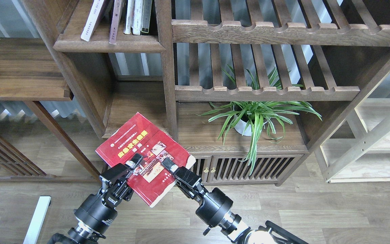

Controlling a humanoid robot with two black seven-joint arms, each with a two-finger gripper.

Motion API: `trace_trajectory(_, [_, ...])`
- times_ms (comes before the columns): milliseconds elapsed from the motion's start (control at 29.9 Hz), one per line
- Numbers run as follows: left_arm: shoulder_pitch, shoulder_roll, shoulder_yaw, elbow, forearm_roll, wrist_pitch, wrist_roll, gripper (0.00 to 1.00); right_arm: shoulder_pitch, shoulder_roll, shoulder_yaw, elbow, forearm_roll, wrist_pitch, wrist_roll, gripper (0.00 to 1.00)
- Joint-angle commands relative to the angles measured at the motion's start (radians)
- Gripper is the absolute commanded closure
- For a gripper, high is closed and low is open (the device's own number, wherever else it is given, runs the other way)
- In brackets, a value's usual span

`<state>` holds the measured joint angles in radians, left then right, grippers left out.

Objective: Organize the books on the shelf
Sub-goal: 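Release the red book from the right gripper, holding it with the left, then carry the red book with the left gripper up to the far upper shelf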

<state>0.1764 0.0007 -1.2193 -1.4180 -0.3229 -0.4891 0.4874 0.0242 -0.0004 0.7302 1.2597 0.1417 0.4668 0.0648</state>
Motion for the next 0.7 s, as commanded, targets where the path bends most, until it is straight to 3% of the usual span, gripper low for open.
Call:
trace_trajectory(0, [0.015,-0.001,-0.009,-0.002,0.001,0.000,0.001,0.99,-0.003,0.000,0.043,0.000,-0.001,-0.028,0.010,0.00])
trace_trajectory(301, [0.054,-0.001,-0.078,-0.022,0.044,0.000,0.001,1.00,-0.027,0.000,0.167,-0.025,0.001,-0.004,0.010,0.00])
trace_trajectory(669, [0.061,-0.001,-0.294,-0.150,0.370,0.000,0.001,0.99,-0.027,0.000,0.236,-0.046,0.009,-0.002,0.009,0.00])
